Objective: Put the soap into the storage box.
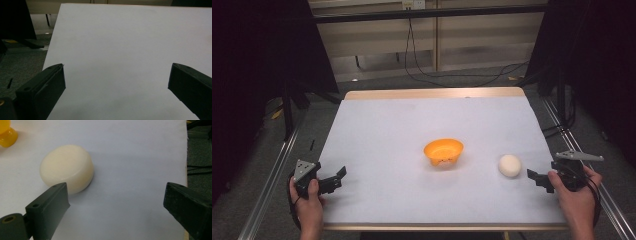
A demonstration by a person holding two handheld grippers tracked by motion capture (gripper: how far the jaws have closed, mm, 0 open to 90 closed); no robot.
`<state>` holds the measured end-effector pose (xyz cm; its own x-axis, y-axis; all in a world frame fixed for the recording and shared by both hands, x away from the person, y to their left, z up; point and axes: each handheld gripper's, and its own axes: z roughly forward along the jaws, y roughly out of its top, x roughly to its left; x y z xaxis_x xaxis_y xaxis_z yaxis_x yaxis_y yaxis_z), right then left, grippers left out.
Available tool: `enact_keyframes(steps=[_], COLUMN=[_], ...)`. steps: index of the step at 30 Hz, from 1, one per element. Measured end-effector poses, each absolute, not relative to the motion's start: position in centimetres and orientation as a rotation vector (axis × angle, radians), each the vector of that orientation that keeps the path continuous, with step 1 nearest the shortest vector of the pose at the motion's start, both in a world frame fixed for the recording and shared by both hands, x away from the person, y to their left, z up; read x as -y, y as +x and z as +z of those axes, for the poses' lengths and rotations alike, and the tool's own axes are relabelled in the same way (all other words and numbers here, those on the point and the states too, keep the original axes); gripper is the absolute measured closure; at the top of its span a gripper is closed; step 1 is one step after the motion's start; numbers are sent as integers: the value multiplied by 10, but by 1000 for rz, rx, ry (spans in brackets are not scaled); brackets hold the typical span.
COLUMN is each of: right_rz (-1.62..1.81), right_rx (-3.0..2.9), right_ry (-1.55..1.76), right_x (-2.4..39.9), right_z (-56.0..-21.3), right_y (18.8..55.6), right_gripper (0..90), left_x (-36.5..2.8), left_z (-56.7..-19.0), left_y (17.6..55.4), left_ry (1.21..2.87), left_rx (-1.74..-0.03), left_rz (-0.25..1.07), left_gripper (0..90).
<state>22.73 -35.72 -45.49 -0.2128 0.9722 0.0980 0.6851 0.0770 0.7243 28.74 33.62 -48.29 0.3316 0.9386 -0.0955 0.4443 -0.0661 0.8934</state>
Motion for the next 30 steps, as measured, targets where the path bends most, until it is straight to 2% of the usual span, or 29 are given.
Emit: enact_keyframes(steps=[19,30], right_rz=[873,850], right_rx=[-2079,-2115], right_ry=[1668,1683], right_x=[339,325], right_z=[-435,-435], right_y=[253,263], right_gripper=[76,84], left_x=[-336,-337], left_z=[-483,-483], left_y=[287,288], left_ry=[1673,1671], left_rx=[-1258,-1260], left_rz=[669,664], left_gripper=[10,10])
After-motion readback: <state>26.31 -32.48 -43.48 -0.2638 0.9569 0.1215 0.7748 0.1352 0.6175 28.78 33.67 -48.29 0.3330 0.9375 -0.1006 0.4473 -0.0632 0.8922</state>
